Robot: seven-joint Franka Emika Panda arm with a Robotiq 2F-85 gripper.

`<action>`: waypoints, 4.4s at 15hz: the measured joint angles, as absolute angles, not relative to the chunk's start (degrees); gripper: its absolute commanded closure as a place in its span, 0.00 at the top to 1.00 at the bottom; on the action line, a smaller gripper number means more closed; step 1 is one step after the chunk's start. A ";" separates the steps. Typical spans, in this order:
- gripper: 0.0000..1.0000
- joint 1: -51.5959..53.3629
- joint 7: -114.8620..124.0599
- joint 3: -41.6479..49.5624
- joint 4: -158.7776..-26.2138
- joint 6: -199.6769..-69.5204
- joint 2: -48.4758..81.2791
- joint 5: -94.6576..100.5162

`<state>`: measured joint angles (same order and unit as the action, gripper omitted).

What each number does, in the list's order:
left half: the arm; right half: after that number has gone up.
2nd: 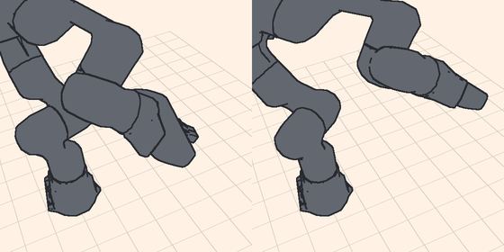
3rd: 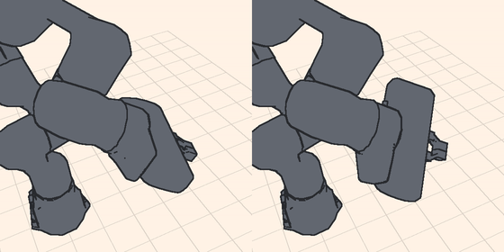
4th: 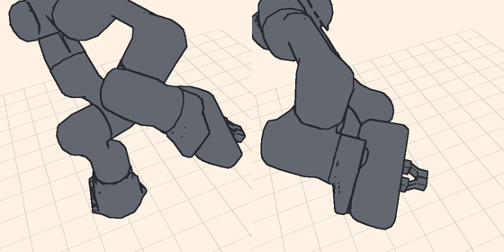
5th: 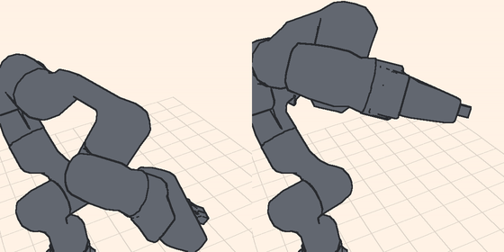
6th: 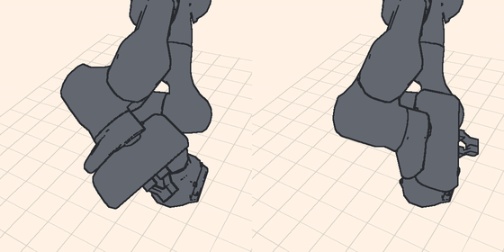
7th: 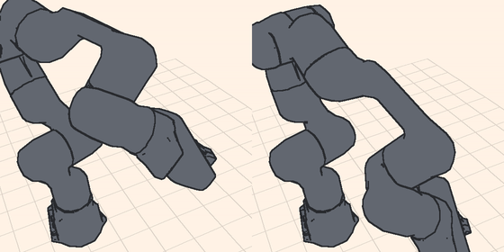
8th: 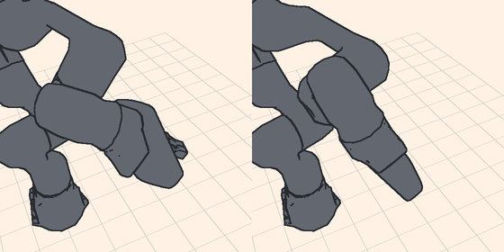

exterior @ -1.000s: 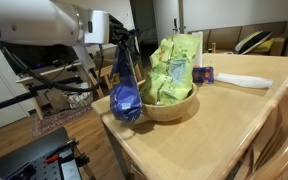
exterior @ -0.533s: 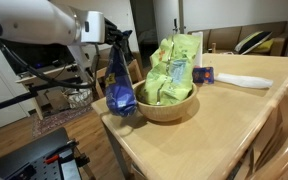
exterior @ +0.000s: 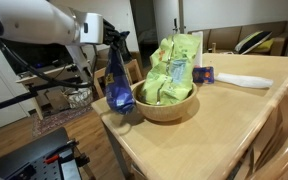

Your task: Move the blue packet of chips to the right

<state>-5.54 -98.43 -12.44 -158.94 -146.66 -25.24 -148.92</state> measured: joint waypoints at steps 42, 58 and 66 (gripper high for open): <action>0.00 -3.63 -112.49 -17.07 -159.01 -145.72 -23.09 -148.87; 0.00 1.08 -111.72 -19.54 -159.13 -145.73 -21.18 -148.55; 0.00 -0.39 -110.99 -14.95 -159.12 -145.55 -18.08 -148.76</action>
<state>-0.39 -110.99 -14.95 -159.12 -145.55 -18.08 -148.76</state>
